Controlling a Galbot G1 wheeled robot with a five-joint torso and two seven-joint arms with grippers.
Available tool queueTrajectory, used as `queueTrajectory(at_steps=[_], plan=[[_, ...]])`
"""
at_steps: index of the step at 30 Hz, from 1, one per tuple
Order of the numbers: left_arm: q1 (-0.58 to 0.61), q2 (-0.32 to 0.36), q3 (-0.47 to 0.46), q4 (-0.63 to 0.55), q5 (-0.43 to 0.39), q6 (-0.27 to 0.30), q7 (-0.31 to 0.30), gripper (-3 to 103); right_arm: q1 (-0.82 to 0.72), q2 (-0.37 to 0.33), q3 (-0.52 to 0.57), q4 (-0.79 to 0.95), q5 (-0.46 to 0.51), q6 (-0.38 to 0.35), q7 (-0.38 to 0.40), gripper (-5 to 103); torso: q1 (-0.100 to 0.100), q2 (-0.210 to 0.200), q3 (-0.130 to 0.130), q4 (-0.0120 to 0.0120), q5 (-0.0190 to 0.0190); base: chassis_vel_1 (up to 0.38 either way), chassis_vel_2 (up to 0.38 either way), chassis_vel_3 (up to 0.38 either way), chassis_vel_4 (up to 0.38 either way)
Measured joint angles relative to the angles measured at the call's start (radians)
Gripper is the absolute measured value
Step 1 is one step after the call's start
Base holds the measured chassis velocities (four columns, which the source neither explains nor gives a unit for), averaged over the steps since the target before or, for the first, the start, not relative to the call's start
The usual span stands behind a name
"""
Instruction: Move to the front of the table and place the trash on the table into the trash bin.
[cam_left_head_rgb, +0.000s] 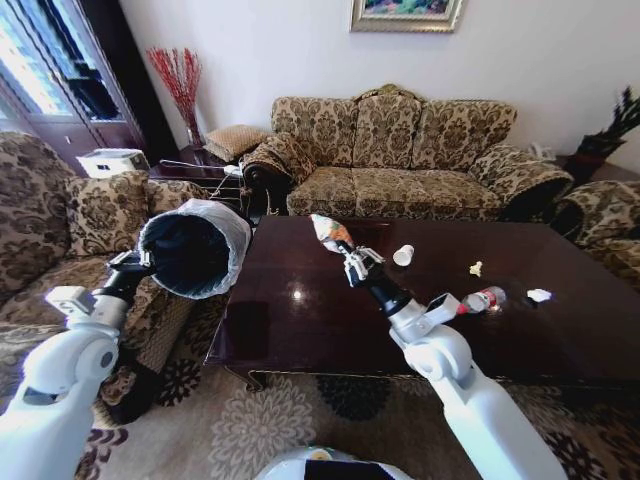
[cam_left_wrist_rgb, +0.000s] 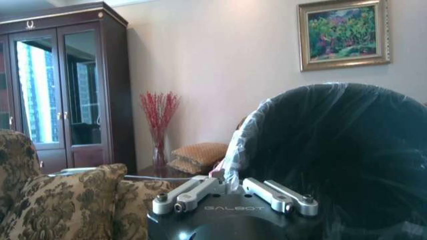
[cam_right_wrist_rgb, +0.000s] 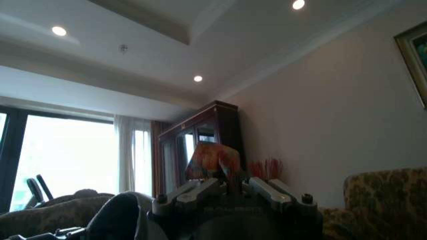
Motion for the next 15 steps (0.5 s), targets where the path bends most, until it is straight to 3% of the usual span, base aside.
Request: queueTrajectory(at_steps=[9,12,13,15], plan=[[0.0,0.006,0.001,-0.002,-0.003,0.0,-0.001,2,-0.009,-0.001,0.01,0.004,-0.002,-0.002,0.026,3,0.0,0.0,0.0,0.0002,0.0,0.0,0.0,0.0,0.0],[0.002,0.057,0.017,-0.036,-0.034,0.015,-0.009,2,-0.013,-0.006,0.016,0.008,-0.002,-0.002,0.028,3,0.0,0.0,0.0,0.0006,-0.0006,0.0,0.0,0.0,0.0],[0.003,0.091,0.022,-0.052,-0.042,0.018,-0.006,2,-0.016,-0.007,0.018,0.011,-0.002,-0.002,0.028,3,0.0,0.0,0.0,-0.0006,0.0012,0.0,0.0,0.0,0.0],[0.003,0.132,0.031,-0.073,-0.072,0.031,-0.014,2,-0.022,-0.011,0.025,0.017,-0.002,-0.001,0.029,3,0.0,0.0,0.0,-0.0002,-0.0005,0.0,0.0,0.0,0.0]])
